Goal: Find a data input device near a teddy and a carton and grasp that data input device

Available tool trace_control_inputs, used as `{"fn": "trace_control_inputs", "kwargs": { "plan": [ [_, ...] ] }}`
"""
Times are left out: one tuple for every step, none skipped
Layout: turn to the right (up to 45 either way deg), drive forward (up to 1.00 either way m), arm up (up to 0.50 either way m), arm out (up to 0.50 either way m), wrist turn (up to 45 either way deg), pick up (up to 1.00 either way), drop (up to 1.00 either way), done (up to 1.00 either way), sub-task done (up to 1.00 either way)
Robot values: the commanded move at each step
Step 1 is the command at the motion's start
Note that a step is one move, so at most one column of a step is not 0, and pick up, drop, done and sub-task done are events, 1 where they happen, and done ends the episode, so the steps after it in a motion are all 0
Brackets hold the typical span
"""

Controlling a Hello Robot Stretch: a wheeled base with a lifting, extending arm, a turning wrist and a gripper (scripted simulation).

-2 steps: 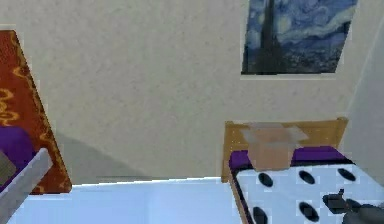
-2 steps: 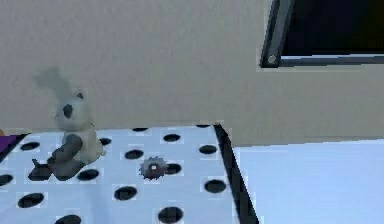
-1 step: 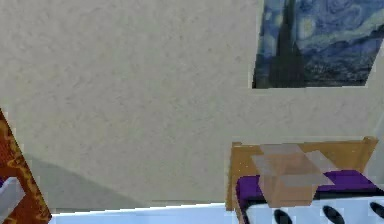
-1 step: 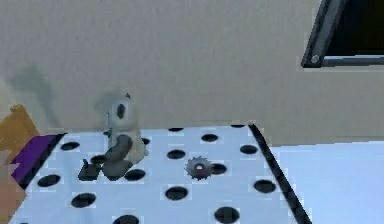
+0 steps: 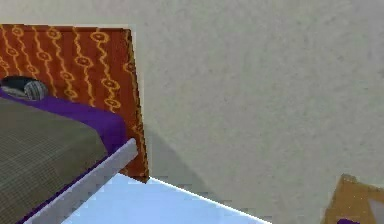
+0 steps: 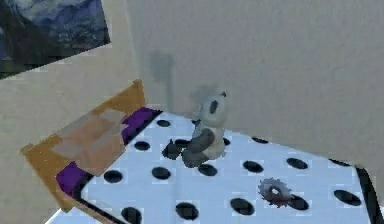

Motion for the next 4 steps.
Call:
{"fn": "trace_control_inputs", "kwargs": {
  "plan": [
    [33.0, 0.00, 0.00, 0.00, 0.0, 0.00, 0.00, 0.00, 0.00],
    [0.0, 0.65, 0.00, 0.00, 0.0, 0.00, 0.00, 0.00, 0.00],
    [0.0, 0.00, 0.50, 0.00, 0.0, 0.00, 0.00, 0.00, 0.00],
    [0.0, 0.00, 0.04, 0.00, 0.0, 0.00, 0.00, 0.00, 0.00]
  ]
}}
